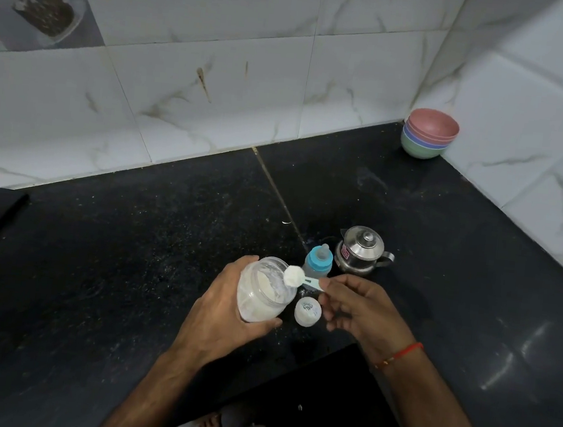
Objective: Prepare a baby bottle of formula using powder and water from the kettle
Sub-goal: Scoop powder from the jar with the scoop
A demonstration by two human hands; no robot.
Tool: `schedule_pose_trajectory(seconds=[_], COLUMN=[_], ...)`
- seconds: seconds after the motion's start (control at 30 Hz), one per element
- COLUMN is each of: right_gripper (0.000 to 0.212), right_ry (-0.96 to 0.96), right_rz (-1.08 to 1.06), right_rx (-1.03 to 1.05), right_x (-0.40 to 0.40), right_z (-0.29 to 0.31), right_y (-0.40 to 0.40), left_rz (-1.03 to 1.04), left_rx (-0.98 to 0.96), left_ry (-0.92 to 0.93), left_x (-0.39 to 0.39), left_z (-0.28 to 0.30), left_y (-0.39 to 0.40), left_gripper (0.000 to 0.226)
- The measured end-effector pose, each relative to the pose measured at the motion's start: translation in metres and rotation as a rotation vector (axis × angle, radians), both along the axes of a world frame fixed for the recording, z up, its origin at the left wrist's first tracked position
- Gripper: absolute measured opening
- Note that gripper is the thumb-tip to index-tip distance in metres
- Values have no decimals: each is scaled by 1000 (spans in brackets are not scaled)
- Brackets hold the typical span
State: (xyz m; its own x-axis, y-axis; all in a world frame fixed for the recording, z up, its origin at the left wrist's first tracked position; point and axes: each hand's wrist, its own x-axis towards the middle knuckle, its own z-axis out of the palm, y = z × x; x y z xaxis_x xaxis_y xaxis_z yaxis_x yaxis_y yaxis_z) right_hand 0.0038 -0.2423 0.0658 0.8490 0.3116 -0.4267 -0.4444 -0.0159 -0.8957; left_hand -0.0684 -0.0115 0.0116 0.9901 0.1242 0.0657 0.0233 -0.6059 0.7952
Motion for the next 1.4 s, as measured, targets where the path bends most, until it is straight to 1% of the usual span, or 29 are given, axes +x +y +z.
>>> schedule_pose_trajectory(seconds=[0.1, 0.17, 0.2, 0.23, 0.33, 0.4, 0.43, 0.47, 0.5, 0.57, 0.63, 0.7, 0.77, 0.8, 0.83, 0.9, 0.93, 1.03, 1.1, 1.17, 1.23, 1.27, 1.3, 1.33, 1.4], right_gripper=[12, 11, 11, 10, 11, 11, 10, 8, 12, 23, 26, 21, 8, 4, 6, 15, 16, 4, 7, 3, 4, 3, 6, 10, 13], right_ry=[-26, -102, -168, -260, -622, -836, -907, -943, -949, -960, -1017, -1077, -1117, -1130, -1130, -1122, -1131, -1181, -1175, -1143, -1115, -1089, -1034, -936, -633], right_rz=[-117, -182, -202, -213, -207, -133, -68, -7, 35, 51, 33, -4, -27, -23, -13, 4, -3, -28, -28, 12, 29, 11, -32, -102, -262], right_rx=[26, -53, -132, -238, -572, -704, -758, -808, -852, -883, -875, -867, -854, -853, -860, -868, -867, -843, -844, -856, -840, -813, -777, -730, -543], right_x=[-6, -9, -11, -13, -20, -23, -24, -26, -27, -28, -28, -28, -28, -28, -29, -29, -29, -29, -29, -30, -30, -30, -29, -30, -30], right_z=[-13, -28, -37, -47, -69, -84, -93, -102, -109, -118, -116, -112, -109, -111, -113, -117, -119, -115, -116, -120, -125, -124, -120, -114, -99], right_y=[-10, -16, -19, -21, -23, -25, -26, -27, -27, -28, -27, -27, -27, -27, -27, -27, -29, -32, -32, -31, -31, -30, -29, -27, -22], left_rz=[23, 39, 45, 51, 62, 67, 70, 72, 74, 75, 79, 80, 78, 78, 78, 71, 68, 68, 65, 57, 43, 39, 37, 36, 23], left_rx=[18, 18, 16, 16, 26, 32, 34, 35, 33, 27, 20, 13, 12, 11, 11, 16, 18, 21, 22, 23, 22, 22, 21, 15, -1], left_ry=[10, 19, 25, 32, 49, 55, 54, 53, 51, 48, 48, 47, 44, 43, 41, 37, 36, 31, 27, 26, 25, 23, 23, 26, 26], left_x=[-2, -4, -6, -7, -10, -11, -11, -12, -12, -12, -13, -13, -12, -11, -11, -10, -11, -11, -11, -11, -12, -13, -13, -13, -14], left_z=[-4, -7, -9, -10, -11, -11, -11, -11, -11, -10, -9, -8, -6, -5, -5, -4, -3, -4, -4, -5, -6, -6, -7, -7, -8], left_y=[4, 8, 9, 11, 15, 17, 18, 18, 19, 20, 20, 21, 21, 22, 22, 21, 20, 20, 19, 17, 15, 15, 15, 15, 13], left_gripper=[106, 107, 107, 107, 108, 109, 109, 109, 109, 110, 109, 109, 109, 109, 109, 108, 108, 108, 108, 108, 108, 108, 108, 108, 105])
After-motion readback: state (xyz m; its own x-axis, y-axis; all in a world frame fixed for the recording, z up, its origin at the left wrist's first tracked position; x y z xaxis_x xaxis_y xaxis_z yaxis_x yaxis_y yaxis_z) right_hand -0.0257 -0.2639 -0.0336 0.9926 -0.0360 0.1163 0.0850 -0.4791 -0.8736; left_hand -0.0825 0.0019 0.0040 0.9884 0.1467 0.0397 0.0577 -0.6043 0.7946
